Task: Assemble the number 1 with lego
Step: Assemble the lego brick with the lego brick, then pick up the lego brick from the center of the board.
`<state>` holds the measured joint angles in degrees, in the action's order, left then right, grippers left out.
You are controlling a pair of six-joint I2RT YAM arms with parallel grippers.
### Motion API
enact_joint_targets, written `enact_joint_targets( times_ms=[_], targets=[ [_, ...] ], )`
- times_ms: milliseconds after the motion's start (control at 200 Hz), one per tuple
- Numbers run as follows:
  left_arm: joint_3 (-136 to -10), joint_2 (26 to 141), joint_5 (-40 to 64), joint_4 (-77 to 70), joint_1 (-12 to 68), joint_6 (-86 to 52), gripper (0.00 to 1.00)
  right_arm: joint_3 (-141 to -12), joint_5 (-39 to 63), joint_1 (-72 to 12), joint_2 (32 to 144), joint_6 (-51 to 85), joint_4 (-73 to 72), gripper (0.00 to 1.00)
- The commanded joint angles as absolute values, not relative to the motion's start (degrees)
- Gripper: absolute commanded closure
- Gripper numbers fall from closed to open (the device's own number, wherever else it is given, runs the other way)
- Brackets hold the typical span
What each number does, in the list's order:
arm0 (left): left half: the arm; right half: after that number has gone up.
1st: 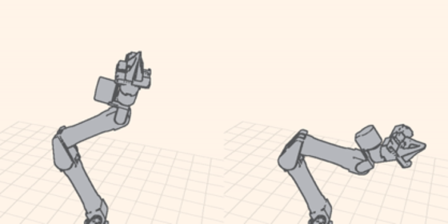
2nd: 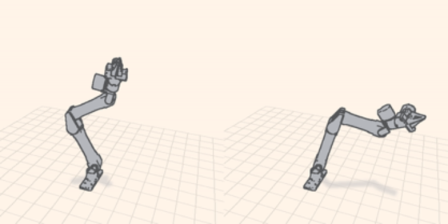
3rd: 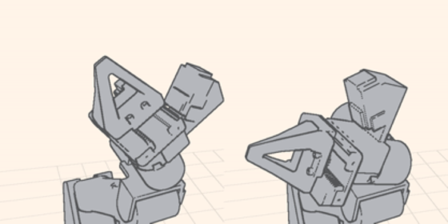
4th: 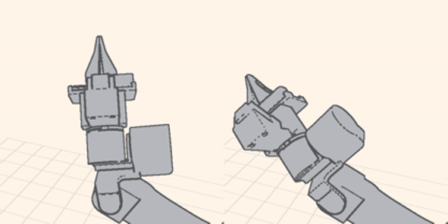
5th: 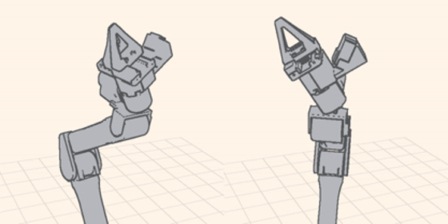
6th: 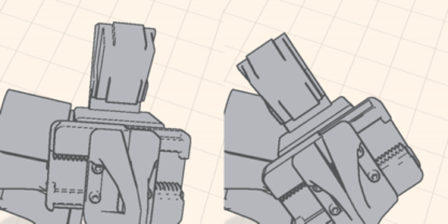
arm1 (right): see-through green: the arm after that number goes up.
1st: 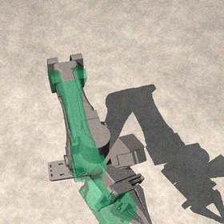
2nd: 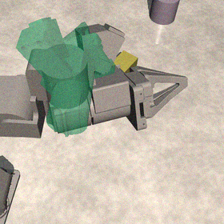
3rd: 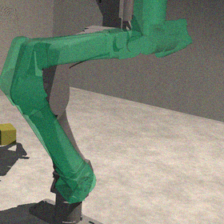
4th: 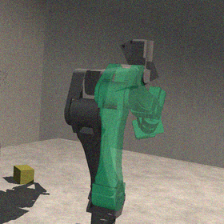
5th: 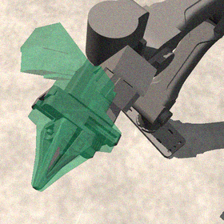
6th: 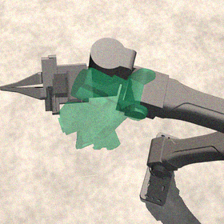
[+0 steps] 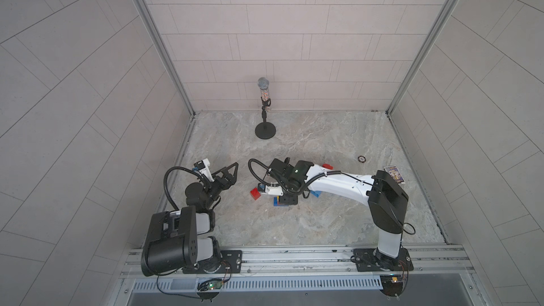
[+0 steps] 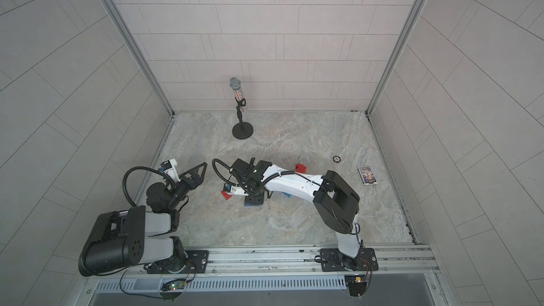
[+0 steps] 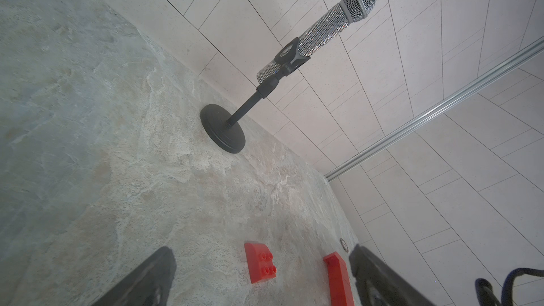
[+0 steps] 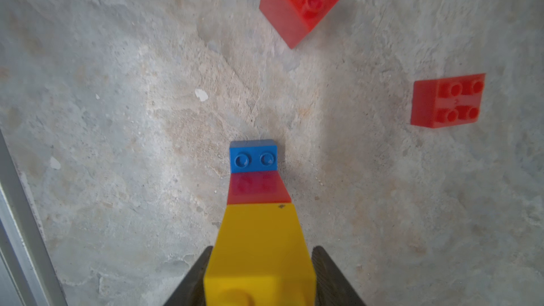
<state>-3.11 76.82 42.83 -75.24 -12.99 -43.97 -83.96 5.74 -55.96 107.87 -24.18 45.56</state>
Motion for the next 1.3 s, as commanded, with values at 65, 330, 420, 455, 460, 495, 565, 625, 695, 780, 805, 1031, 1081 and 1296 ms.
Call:
enact_joint_targets(
  times_ms=[65, 330, 420, 455, 460, 495, 565, 625, 695, 780, 805, 1031, 1081, 1296],
  targets=[
    [-3.7, 76.7, 43.3, -78.0, -13.2, -44.0, 0.00, -86.2, 4.9, -55.9, 104.9, -23.9, 49.3, 0.44],
    [-3.7, 76.7, 43.3, -78.0, -13.2, -44.0, 0.00, -93.2, 7.9, -57.5, 102.2, -17.8, 49.1, 0.42],
    [-3.8, 76.8, 43.3, -78.0, -13.2, -44.0, 0.00, -96.7, 9.4, -58.2, 103.3, -12.6, 48.2, 0.42],
    [-3.8, 76.8, 43.3, -78.0, -13.2, -44.0, 0.00, -98.0, 10.5, -58.4, 104.1, -10.2, 47.9, 0.42],
    [-3.8, 76.8, 43.3, -78.0, -13.2, -44.0, 0.00, -98.2, 10.8, -58.5, 104.3, -9.9, 47.8, 0.42],
    [-3.7, 76.8, 43.3, -78.0, -13.2, -44.0, 0.00, -98.9, 11.6, -59.0, 105.0, -7.7, 47.1, 0.42],
    [-3.7, 76.7, 43.2, -78.0, -13.1, -44.0, 0.00, -98.9, 12.6, -59.7, 106.7, -3.3, 43.9, 0.42],
    [-3.5, 76.5, 43.1, -78.0, -13.2, -44.1, 0.00, -98.7, 12.8, -60.2, 108.5, -0.4, 41.2, 0.42],
    [-3.4, 76.3, 42.9, -78.0, -13.2, -44.1, 0.00, -99.0, 11.9, -60.7, 111.2, 2.2, 39.2, 0.42],
    [-3.2, 76.0, 42.6, -78.0, -13.3, -44.0, 0.00, -100.4, 11.0, -61.0, 114.4, 4.8, 38.1, 0.42],
    [-3.2, 76.0, 42.6, -78.0, -13.4, -44.0, 0.00, -100.8, 10.8, -61.0, 115.5, 5.2, 37.8, 0.42],
    [-3.0, 75.9, 42.5, -78.0, -13.6, -44.1, 0.00, -105.8, 8.7, -61.0, 123.2, 9.2, 37.7, 0.42],
    [-3.0, 76.0, 42.6, -78.0, -13.6, -44.1, 0.00, -106.5, 7.9, -61.0, 124.4, 9.6, 37.7, 0.42],
    [-3.1, 76.1, 42.6, -78.0, -13.6, -44.3, 0.00, -108.7, 4.9, -61.0, 128.1, 11.4, 38.1, 0.41]
  ],
)
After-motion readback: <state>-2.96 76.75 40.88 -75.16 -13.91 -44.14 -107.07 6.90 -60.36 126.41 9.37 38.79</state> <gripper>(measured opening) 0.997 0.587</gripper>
